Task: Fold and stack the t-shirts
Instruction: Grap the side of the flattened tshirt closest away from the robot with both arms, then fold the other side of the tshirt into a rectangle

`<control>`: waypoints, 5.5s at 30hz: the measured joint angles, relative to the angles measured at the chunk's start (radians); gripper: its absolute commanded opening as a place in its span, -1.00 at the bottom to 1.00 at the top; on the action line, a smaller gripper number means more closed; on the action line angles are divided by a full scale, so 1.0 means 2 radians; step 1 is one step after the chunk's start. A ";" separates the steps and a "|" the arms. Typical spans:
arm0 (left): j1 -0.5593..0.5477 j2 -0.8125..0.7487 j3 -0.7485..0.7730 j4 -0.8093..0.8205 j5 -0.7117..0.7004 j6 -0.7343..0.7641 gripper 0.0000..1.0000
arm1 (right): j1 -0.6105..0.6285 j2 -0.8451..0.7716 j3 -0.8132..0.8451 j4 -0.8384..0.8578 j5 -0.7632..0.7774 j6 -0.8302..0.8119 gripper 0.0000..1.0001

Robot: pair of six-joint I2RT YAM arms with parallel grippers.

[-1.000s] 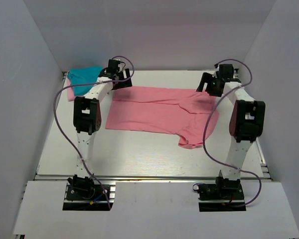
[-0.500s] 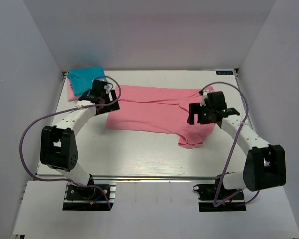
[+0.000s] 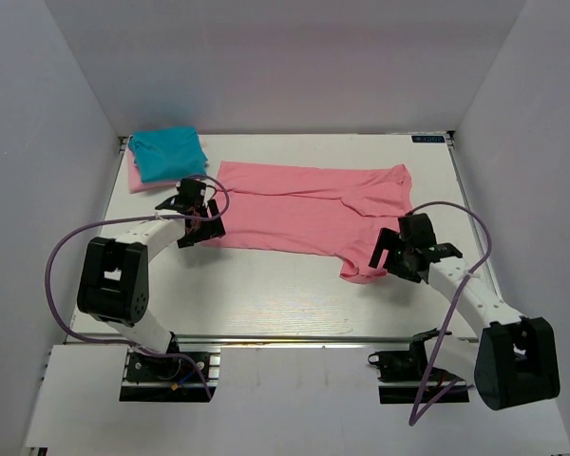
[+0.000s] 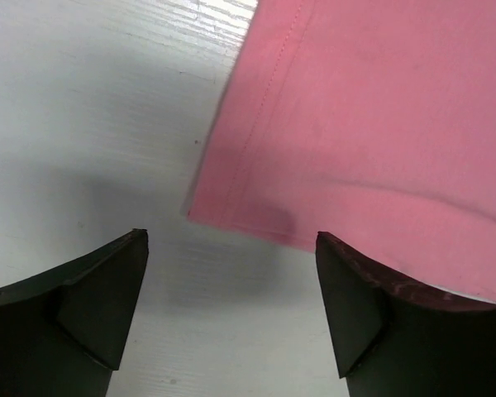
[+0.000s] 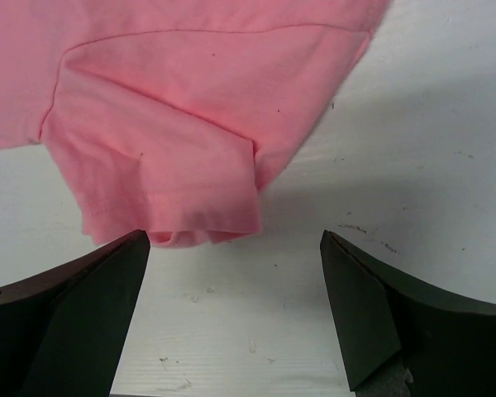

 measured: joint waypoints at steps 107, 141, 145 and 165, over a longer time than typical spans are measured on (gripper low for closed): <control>0.024 0.357 0.498 0.011 0.064 0.022 1.00 | -0.140 0.512 0.553 0.080 -0.241 -0.265 0.81; 0.011 0.127 0.233 -0.017 0.063 0.093 1.00 | -0.085 0.511 0.446 0.115 -0.317 -0.163 0.81; 0.011 0.127 0.233 -0.018 0.061 0.093 1.00 | -0.079 0.523 0.462 0.153 -0.322 -0.109 0.81; 0.012 0.138 0.257 -0.031 0.081 0.096 1.00 | -0.071 0.649 0.713 0.064 -0.212 -0.130 0.81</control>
